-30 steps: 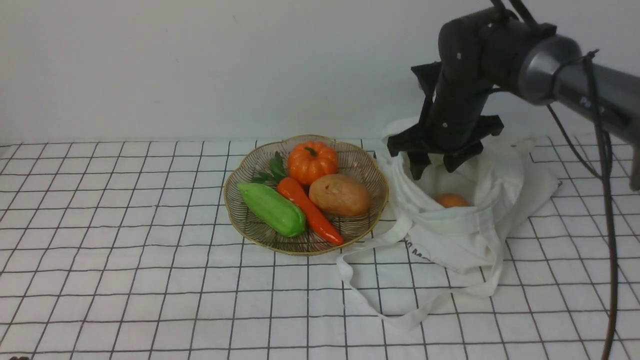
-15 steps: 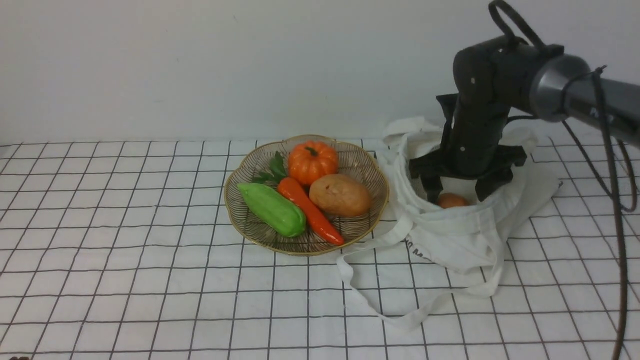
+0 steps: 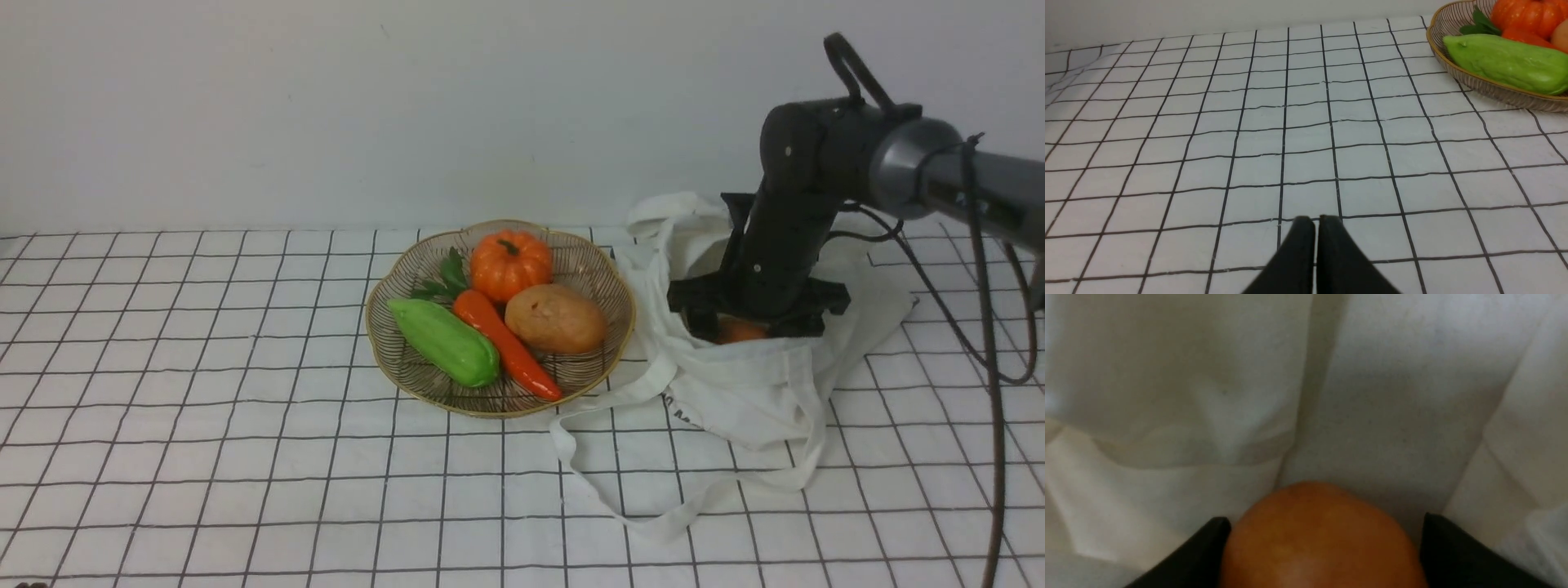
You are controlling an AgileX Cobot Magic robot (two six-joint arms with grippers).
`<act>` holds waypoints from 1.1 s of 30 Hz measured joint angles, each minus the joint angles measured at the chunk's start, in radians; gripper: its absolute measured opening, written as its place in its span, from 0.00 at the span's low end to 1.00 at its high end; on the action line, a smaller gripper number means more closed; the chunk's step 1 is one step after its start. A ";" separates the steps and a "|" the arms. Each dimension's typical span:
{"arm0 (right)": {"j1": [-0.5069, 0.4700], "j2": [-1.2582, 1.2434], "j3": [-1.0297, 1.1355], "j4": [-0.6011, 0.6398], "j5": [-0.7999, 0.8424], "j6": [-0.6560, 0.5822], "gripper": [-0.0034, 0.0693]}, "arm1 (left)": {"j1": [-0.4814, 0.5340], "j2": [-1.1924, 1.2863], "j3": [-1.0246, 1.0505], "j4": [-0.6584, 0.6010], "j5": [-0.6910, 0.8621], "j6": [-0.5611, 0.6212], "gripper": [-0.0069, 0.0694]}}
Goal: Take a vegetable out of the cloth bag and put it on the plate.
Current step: Use the right arm to grab a potato from the bag, then use the right arm to put the potato into the empty plate on the left
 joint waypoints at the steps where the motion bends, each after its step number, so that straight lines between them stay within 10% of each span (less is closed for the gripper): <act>1: 0.000 0.000 0.000 0.000 0.000 -0.008 0.75 | 0.000 0.000 0.000 0.000 0.000 0.000 0.08; 21: -0.001 -0.224 0.001 -0.132 0.011 -0.019 0.72 | 0.000 0.000 0.000 0.000 0.000 0.000 0.08; 33: 0.110 -0.211 0.001 0.203 -0.283 -0.161 0.72 | 0.000 0.000 0.000 0.000 0.000 0.000 0.08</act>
